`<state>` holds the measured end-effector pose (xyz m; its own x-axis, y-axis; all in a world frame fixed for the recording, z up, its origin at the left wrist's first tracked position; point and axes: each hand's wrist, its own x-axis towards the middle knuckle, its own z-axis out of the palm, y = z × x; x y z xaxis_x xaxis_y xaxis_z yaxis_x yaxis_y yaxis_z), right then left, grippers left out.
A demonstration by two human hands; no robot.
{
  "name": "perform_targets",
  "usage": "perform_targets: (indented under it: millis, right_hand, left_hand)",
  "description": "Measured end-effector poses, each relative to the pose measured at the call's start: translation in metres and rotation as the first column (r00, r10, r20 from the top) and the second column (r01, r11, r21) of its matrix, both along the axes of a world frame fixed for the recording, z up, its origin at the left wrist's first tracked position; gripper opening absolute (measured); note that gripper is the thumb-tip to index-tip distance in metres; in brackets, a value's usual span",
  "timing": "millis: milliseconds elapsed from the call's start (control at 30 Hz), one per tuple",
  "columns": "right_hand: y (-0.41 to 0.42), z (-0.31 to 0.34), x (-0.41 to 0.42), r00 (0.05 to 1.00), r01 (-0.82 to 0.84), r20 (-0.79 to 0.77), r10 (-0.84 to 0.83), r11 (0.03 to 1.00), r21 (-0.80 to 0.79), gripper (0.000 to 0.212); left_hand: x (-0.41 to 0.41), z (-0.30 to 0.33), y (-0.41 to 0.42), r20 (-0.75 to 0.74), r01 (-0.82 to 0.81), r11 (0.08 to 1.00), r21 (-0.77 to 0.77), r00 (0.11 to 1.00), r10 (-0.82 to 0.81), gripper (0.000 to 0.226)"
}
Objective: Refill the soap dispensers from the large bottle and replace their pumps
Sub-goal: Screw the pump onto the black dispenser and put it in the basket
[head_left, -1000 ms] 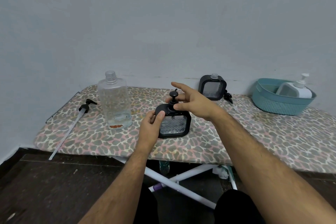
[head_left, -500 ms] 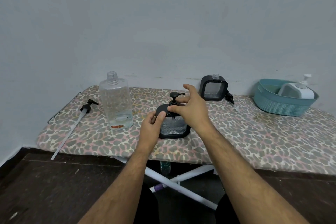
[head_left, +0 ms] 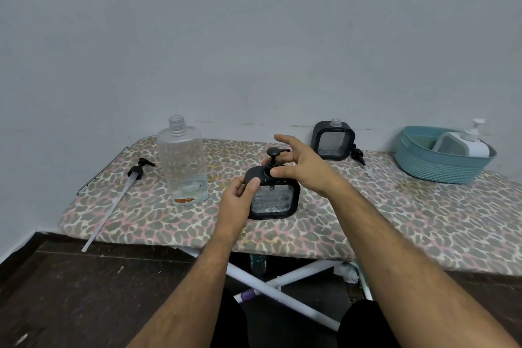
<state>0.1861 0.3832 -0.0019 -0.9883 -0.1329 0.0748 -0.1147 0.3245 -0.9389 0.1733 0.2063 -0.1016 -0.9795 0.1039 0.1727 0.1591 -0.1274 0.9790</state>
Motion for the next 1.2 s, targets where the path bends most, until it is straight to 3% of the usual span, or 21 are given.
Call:
perform_targets:
  millis: [133,233,333,400,467,567,700,767,833,1000,1200]
  right_hand:
    - [-0.010,-0.009,0.005,0.988,0.138,-0.073,-0.136,0.990,0.022,0.077]
    - [-0.024,-0.022,0.010,0.938,0.309,-0.160,-0.308,0.951,-0.015,0.061]
    - [-0.042,-0.031,0.017,0.838,0.510,-0.242,-0.489,0.860,0.025,0.052]
    - [-0.056,-0.032,0.023,0.733,0.655,-0.326,-0.597,0.749,0.100,0.051]
    - [-0.067,-0.032,0.025,0.668,0.725,-0.379,-0.641,0.674,0.139,0.052]
    - [-0.062,-0.025,0.021,0.743,0.656,-0.301,-0.597,0.739,0.154,0.060]
    - [-0.026,-0.008,0.016,0.968,0.240,-0.066,-0.241,0.971,-0.025,0.075]
    - [-0.012,-0.004,0.011,0.999,0.047,-0.018,-0.049,0.994,-0.100,0.068]
    - [-0.005,-0.001,0.007,0.999,-0.041,0.005,0.042,0.996,-0.080,0.064]
    - [-0.002,-0.003,0.003,0.997,-0.016,-0.073,0.018,1.000,0.026,0.054]
    - [-0.014,-0.021,0.004,0.973,0.186,-0.147,-0.176,0.981,0.058,0.067]
  left_hand:
    - [-0.001,-0.001,0.000,0.009,-0.002,1.000,-0.017,1.000,0.002,0.042]
    - [0.000,0.001,0.000,0.002,-0.006,1.000,-0.029,1.000,0.006,0.044]
    - [0.002,0.003,0.000,-0.014,-0.021,0.999,-0.045,1.000,0.021,0.044]
    - [0.004,0.004,0.000,-0.014,-0.023,0.998,-0.050,1.000,0.022,0.044]
    - [0.006,0.004,0.000,-0.005,-0.014,0.999,-0.028,1.000,0.014,0.047]
    - [0.006,0.006,0.000,-0.006,0.001,1.000,-0.006,1.000,-0.001,0.048]
    - [0.004,0.005,-0.001,-0.004,0.015,1.000,-0.013,1.000,-0.015,0.038]
    - [0.004,0.005,0.000,-0.005,0.009,1.000,-0.018,1.000,-0.010,0.036]
    - [0.004,0.005,0.000,-0.008,0.003,1.000,-0.029,1.000,-0.003,0.036]
    - [0.002,0.002,-0.001,-0.002,-0.009,0.999,-0.042,1.000,0.009,0.034]
    - [0.003,0.004,0.000,0.009,-0.018,0.999,-0.036,1.000,0.018,0.050]
